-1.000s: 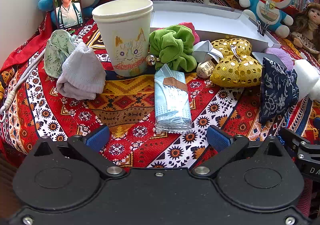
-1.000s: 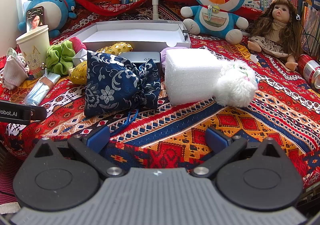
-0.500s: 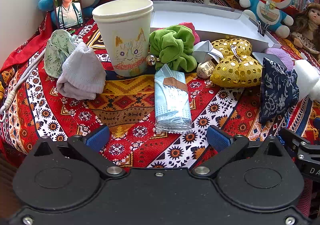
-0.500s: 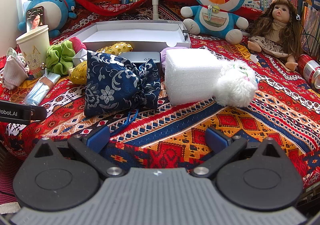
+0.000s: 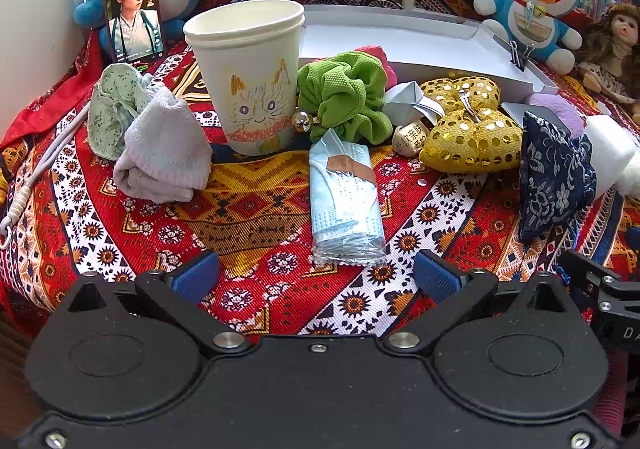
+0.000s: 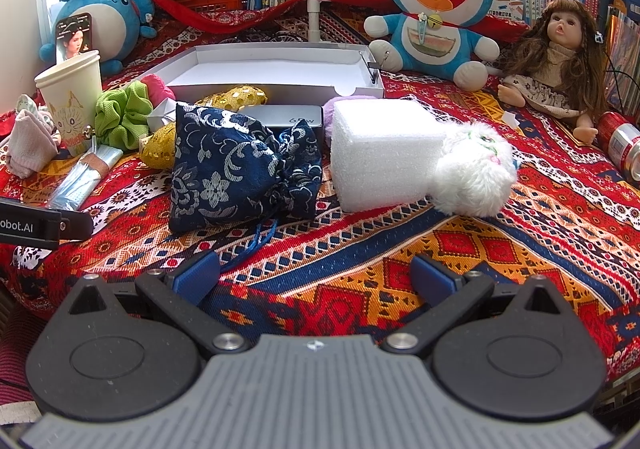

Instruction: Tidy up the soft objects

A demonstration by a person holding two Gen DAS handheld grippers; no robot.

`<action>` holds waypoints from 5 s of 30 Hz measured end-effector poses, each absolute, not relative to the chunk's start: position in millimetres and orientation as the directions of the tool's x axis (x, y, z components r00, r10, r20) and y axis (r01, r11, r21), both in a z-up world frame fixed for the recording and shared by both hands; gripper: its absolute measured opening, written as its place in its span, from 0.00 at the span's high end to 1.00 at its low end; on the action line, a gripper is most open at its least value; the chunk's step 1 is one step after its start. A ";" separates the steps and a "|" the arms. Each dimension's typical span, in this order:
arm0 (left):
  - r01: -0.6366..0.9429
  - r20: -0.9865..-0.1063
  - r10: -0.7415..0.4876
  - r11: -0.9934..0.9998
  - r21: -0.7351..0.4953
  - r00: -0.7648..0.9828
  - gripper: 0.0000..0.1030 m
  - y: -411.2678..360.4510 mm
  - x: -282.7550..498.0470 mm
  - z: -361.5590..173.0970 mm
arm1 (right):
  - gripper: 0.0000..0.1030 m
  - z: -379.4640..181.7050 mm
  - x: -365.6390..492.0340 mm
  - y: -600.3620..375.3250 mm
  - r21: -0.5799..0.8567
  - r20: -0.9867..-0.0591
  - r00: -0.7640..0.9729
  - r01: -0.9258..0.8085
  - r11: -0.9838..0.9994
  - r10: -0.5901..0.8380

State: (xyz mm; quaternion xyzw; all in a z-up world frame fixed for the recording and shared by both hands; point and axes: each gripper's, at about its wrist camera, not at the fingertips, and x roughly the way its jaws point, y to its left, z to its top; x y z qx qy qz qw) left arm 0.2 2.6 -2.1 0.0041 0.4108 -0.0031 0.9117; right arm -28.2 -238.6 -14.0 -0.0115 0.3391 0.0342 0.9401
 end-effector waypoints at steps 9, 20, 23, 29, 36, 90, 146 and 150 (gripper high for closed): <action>0.019 -0.715 -0.011 1.000 0.002 0.699 0.00 6.3 -8.7 -4.0 | 0.00 -17.7 -35.5 -237.7 0.008 -0.600 0.798 -0.063 0.998 0.055; 0.036 -0.614 -0.070 0.997 -0.066 0.786 0.22 7.5 -11.0 23.6 | 0.00 7.2 -42.5 -243.5 0.129 -0.473 0.854 -0.174 0.976 0.215; 0.052 -0.622 -0.093 0.995 -0.085 0.777 0.31 4.8 -5.0 23.7 | 0.02 10.5 -39.4 -237.4 0.130 -0.464 0.852 -0.206 0.970 0.244; 0.049 -0.633 -0.083 0.996 -0.070 0.769 0.33 -1.1 2.2 16.7 | 0.02 6.8 -29.3 -229.0 0.132 -0.480 0.848 -0.185 0.974 0.226; 0.048 -0.646 -0.083 0.996 -0.072 0.758 0.37 -2.4 9.8 9.6 | 0.00 3.3 -22.4 -224.3 0.125 -0.480 0.857 -0.143 0.982 0.186; 0.077 -0.621 -0.071 0.997 -0.017 0.780 0.49 -4.6 12.3 -4.0 | 0.00 -17.3 9.2 -207.2 0.131 -0.510 0.851 -0.070 0.989 0.128; 0.182 -0.555 -0.273 0.960 -0.214 0.786 0.71 -42.7 95.7 124.6 | 0.29 97.6 56.3 -258.0 0.227 -0.372 0.897 -0.162 0.960 0.239; 0.165 -0.577 -0.269 0.960 -0.226 0.771 0.71 -49.8 126.1 131.1 | 0.29 105.0 79.9 -267.6 0.251 -0.391 0.884 -0.166 0.954 0.256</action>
